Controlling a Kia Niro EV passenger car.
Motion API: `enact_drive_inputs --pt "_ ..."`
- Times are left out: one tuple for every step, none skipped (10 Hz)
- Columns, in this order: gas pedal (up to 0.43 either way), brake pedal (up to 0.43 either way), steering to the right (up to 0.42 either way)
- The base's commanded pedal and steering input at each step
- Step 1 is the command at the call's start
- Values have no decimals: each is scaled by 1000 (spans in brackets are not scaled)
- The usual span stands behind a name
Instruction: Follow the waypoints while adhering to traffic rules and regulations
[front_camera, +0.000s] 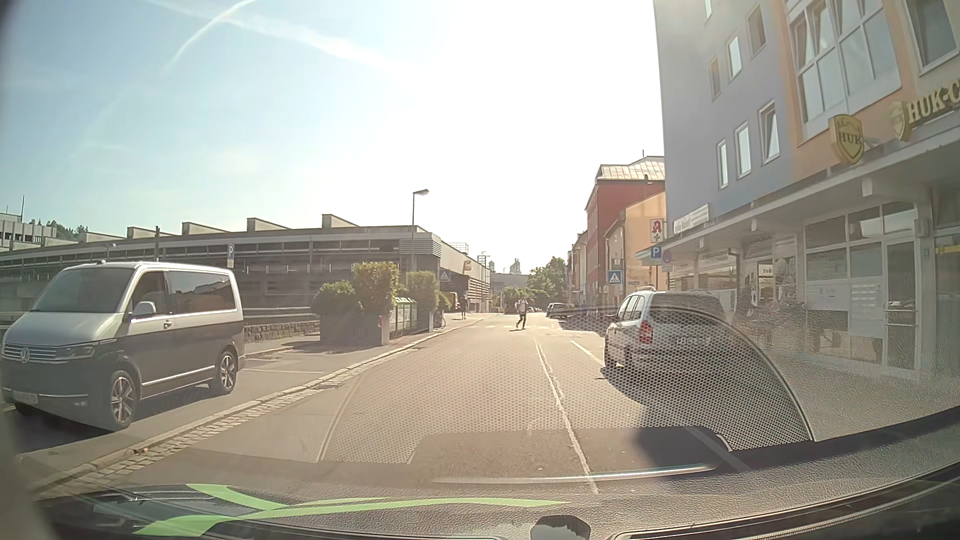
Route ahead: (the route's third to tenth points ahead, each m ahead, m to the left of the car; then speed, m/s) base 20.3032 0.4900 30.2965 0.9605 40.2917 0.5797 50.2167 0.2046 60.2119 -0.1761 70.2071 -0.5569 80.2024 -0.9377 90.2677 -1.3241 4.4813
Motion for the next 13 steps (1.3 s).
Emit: enact_drive_inputs --pt "39 0 -6" --pt "20 0 -6" --pt "20 0 -6" --pt "20 0 -6" --pt "20 0 -6" --pt "20 0 -6" --pt "20 0 -6" --pt "20 0 -6" --pt "28 0 -5" --pt "28 0 -4" --pt "28 0 -2" --pt "28 0 -1" --pt "28 0 0"
